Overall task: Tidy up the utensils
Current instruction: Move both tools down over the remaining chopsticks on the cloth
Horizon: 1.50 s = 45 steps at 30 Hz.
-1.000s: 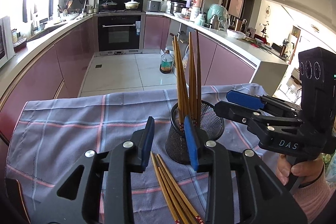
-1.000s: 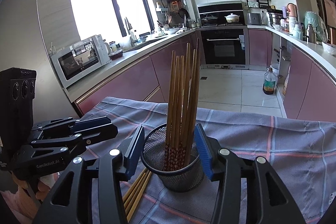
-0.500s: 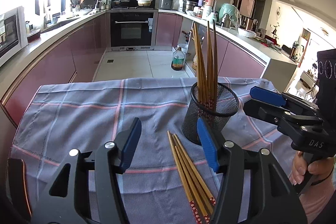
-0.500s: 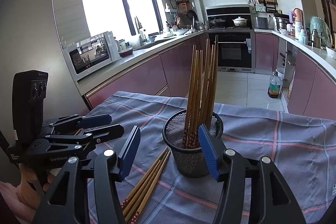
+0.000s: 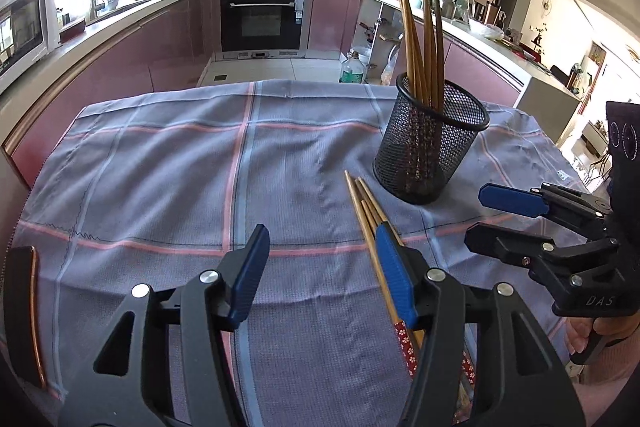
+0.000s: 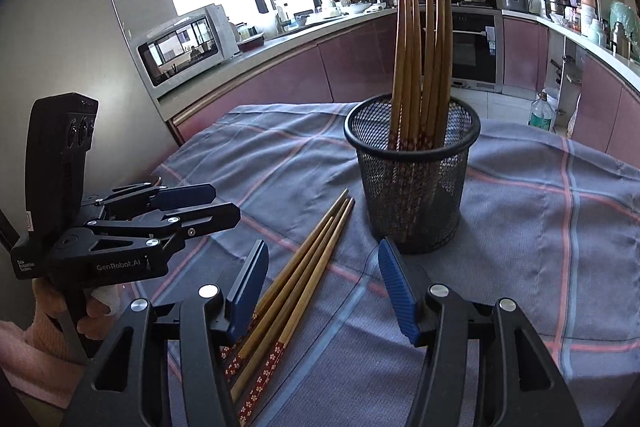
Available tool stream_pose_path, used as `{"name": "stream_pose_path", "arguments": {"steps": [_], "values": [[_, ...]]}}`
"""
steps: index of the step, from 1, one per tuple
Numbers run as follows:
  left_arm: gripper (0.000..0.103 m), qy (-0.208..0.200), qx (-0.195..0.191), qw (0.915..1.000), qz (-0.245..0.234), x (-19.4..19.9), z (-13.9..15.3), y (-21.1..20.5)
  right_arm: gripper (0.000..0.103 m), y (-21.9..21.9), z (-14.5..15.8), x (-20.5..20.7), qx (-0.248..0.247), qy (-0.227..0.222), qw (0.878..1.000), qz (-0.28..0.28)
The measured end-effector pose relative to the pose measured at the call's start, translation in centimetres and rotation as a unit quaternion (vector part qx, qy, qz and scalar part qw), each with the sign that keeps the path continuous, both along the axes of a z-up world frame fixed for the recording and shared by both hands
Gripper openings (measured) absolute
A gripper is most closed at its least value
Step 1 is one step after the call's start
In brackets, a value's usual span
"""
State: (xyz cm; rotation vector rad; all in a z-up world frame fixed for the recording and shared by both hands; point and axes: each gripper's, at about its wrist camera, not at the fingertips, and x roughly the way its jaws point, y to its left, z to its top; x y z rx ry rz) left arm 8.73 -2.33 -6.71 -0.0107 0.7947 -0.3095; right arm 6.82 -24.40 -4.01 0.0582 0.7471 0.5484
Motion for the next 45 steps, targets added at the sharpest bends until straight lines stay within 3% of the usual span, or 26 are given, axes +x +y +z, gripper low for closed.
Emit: {"name": "stream_pose_path", "arguments": {"steps": [12, 30, 43, 45], "values": [[0.055, 0.021, 0.011, 0.9997, 0.001, -0.5, -2.2, -0.7, 0.054, 1.2, -2.1, -0.5, -0.010, 0.033, 0.999, 0.004], [0.055, 0.041, 0.027, 0.9980, -0.039, -1.3, -4.3, -2.5, 0.030, 2.4, -4.0, -1.3, -0.049, 0.058, 0.997, 0.018], [0.054, 0.050, 0.034, 0.9971, -0.047, -1.3, -5.4, -3.1, 0.022, 2.3, -4.3, -1.2, -0.064, 0.061, 0.996, 0.014], [0.050, 0.049, 0.038, 0.9971, -0.045, -1.3, -5.5, -3.1, 0.022, 2.2, -4.3, -1.1, -0.064, 0.063, 0.996, 0.013]]}}
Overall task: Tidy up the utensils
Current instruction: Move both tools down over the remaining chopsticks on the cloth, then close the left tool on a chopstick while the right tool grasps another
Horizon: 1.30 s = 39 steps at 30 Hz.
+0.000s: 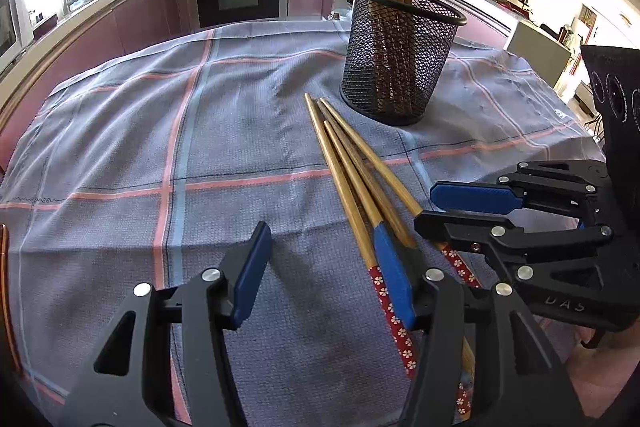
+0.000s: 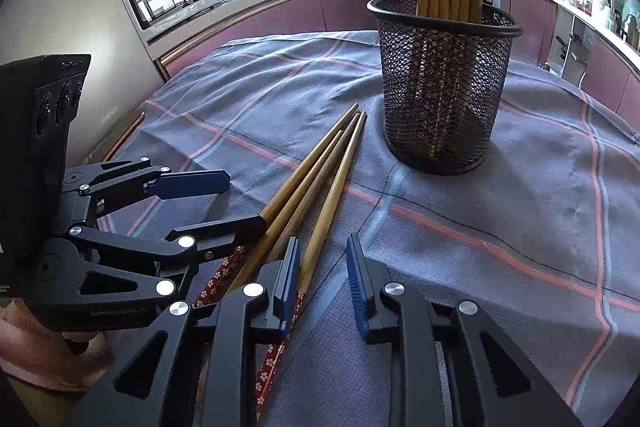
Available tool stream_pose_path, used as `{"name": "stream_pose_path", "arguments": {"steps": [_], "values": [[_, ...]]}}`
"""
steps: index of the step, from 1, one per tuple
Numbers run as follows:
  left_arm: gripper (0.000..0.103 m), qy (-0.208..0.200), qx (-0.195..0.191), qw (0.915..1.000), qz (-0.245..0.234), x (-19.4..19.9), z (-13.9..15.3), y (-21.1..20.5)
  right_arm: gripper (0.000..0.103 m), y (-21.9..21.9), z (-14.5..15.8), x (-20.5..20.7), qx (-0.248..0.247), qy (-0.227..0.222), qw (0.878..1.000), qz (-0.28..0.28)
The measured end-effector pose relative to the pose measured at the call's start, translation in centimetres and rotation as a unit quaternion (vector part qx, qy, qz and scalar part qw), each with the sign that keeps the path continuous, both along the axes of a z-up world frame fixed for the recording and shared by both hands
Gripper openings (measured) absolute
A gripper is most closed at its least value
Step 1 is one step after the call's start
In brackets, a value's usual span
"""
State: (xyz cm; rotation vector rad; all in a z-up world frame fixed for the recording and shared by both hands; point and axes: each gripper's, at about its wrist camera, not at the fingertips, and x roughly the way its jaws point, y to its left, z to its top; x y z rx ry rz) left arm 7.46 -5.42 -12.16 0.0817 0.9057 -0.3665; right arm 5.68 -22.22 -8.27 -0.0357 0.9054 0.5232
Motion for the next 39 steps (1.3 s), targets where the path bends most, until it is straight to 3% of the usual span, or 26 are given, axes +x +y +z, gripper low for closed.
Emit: {"name": "stream_pose_path", "arguments": {"steps": [7, 12, 23, 25, 26, 27, 32, 37, 39], "values": [[0.031, 0.000, 0.009, 0.9998, 0.017, 0.0, 0.0, 0.6, 0.020, 0.2, -0.1, -0.1, -0.005, -0.002, 1.000, -0.004], [0.020, 0.002, 0.003, 0.9996, 0.029, -0.5, -0.1, 1.2, 0.009, 0.0, -0.2, -0.1, -0.001, 0.003, 1.000, -0.009], [0.015, 0.014, -0.001, 0.9997, 0.022, -2.5, 0.0, 1.8, 0.008, -0.7, -0.1, -1.4, 0.005, 0.018, 1.000, -0.005], [0.022, 0.018, -0.009, 0.9997, 0.014, -2.8, 0.1, 1.8, 0.008, -0.8, 0.0, -1.7, 0.005, 0.023, 1.000, -0.003], [0.032, 0.019, -0.019, 0.9996, 0.010, -2.8, 0.3, 1.9, 0.008, -0.9, 0.0, -1.7, 0.006, 0.025, 1.000, -0.001], [0.033, 0.018, -0.022, 0.9996, 0.009, -2.6, 0.4, 2.0, 0.010, -1.0, 0.1, -1.7, 0.008, 0.024, 1.000, -0.004], [0.030, 0.003, -0.004, 1.0000, 0.005, -1.2, 0.7, 1.1, 0.018, -0.6, 0.3, -1.0, 0.013, 0.007, 1.000, -0.010], [0.029, 0.006, 0.006, 0.9999, 0.006, 1.0, 0.5, 0.7, 0.019, 0.2, 0.2, 0.5, 0.004, 0.000, 1.000, -0.008], [0.024, 0.009, 0.010, 0.9999, 0.007, 1.7, 0.4, 0.6, 0.019, 0.4, 0.0, 1.0, -0.001, -0.001, 1.000, -0.008]]}}
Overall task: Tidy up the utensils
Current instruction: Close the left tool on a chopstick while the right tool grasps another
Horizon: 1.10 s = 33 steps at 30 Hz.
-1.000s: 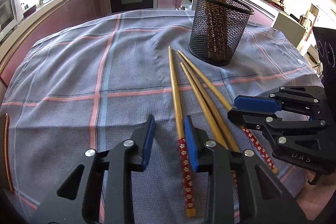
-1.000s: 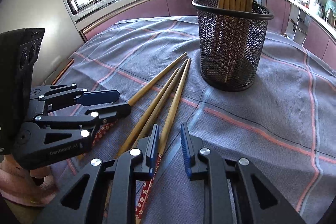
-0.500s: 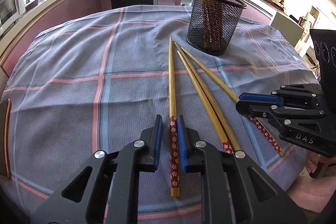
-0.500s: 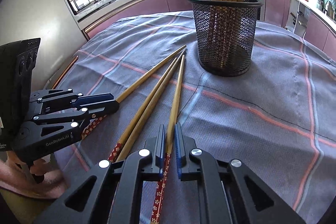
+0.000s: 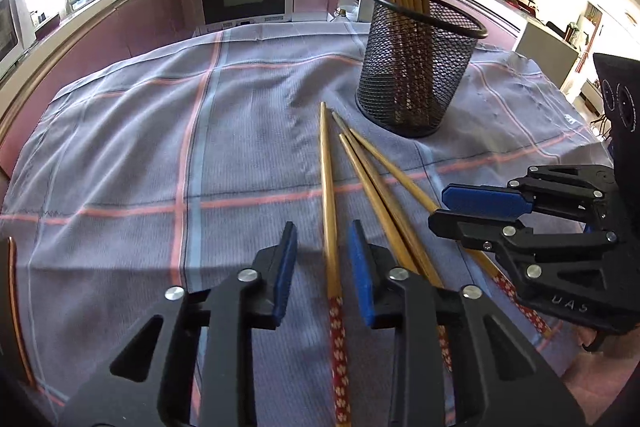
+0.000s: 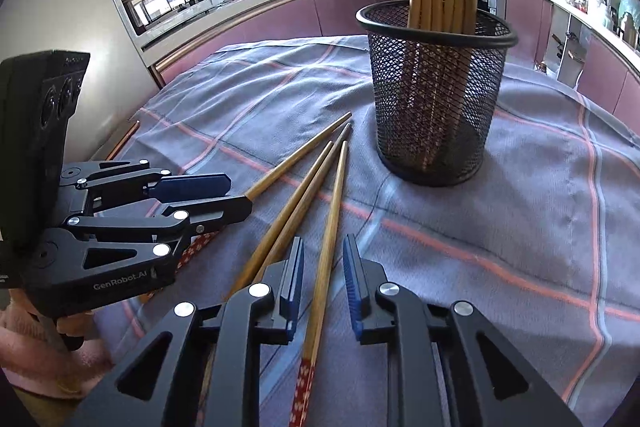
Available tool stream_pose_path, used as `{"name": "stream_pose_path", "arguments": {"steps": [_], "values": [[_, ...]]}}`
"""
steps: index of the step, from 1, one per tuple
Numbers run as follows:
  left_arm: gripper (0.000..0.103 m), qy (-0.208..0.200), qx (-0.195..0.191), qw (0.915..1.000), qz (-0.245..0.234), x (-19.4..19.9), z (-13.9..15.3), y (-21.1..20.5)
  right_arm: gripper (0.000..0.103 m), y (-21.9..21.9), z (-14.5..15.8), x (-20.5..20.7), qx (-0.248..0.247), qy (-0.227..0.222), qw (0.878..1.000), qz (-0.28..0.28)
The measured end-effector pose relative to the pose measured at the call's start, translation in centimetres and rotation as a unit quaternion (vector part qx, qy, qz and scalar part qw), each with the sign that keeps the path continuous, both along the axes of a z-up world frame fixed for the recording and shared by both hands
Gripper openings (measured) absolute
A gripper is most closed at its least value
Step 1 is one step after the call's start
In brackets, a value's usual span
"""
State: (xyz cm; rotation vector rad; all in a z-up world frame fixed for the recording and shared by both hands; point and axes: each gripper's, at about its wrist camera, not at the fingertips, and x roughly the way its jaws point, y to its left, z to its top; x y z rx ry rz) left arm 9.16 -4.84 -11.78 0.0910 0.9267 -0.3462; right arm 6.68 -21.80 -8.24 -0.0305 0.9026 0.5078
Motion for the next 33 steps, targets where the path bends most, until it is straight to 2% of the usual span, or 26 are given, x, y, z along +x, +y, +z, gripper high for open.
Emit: {"name": "stream_pose_path", "arguments": {"steps": [8, 13, 15, 18, 33], "values": [[0.024, -0.002, 0.011, 0.9999, -0.009, 1.9, -0.1, -0.8, 0.018, 0.8, -0.2, 1.3, -0.019, -0.010, 1.000, 0.000], [0.018, -0.001, 0.016, 0.9998, -0.011, 2.9, -0.3, -1.4, 0.017, 1.4, -0.2, 1.8, -0.034, -0.017, 0.999, 0.000], [0.013, -0.001, 0.016, 0.9998, -0.012, 3.1, -0.4, -1.6, 0.012, 1.5, -0.3, 1.9, -0.038, -0.019, 0.999, -0.002], [0.009, 0.000, 0.014, 0.9999, -0.008, 3.2, -0.4, -1.8, 0.008, 1.4, -0.3, 2.1, -0.035, -0.017, 0.999, -0.004], [0.008, -0.001, -0.002, 1.0000, 0.008, 2.7, 0.0, -1.4, 0.005, 0.0, -0.1, 2.2, 0.005, -0.004, 1.000, -0.014]]}}
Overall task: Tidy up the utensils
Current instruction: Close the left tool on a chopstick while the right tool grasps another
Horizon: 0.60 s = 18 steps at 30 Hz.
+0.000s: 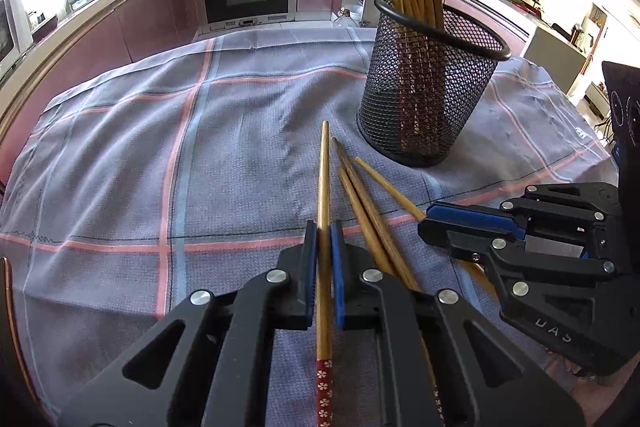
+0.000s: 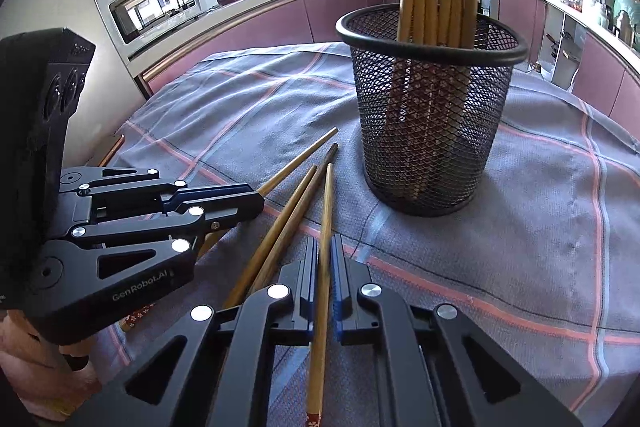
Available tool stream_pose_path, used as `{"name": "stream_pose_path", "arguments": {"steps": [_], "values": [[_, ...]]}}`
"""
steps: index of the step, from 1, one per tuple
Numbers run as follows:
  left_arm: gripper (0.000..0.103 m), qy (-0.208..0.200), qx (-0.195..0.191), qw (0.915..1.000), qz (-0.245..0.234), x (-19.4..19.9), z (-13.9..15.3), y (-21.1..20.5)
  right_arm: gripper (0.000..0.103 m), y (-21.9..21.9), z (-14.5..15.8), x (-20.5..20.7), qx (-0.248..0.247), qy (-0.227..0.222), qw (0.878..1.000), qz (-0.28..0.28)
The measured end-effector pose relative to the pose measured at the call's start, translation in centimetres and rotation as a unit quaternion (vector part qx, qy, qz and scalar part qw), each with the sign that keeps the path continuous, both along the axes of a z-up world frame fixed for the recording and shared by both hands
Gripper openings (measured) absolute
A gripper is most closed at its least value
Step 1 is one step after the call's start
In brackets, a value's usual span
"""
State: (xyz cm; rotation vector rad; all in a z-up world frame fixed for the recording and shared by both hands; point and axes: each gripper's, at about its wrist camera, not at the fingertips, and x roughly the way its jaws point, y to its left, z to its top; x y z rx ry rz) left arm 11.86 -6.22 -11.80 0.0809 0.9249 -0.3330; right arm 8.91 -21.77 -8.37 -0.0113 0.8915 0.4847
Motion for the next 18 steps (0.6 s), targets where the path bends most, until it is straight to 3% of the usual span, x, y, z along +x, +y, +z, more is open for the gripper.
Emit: {"name": "stream_pose_path", "arguments": {"steps": [18], "values": [[0.008, -0.021, -0.042, 0.9989, 0.004, -1.7, 2.9, 1.8, 0.005, -1.2, 3.0, -1.9, 0.044, -0.033, 0.998, 0.012]]}}
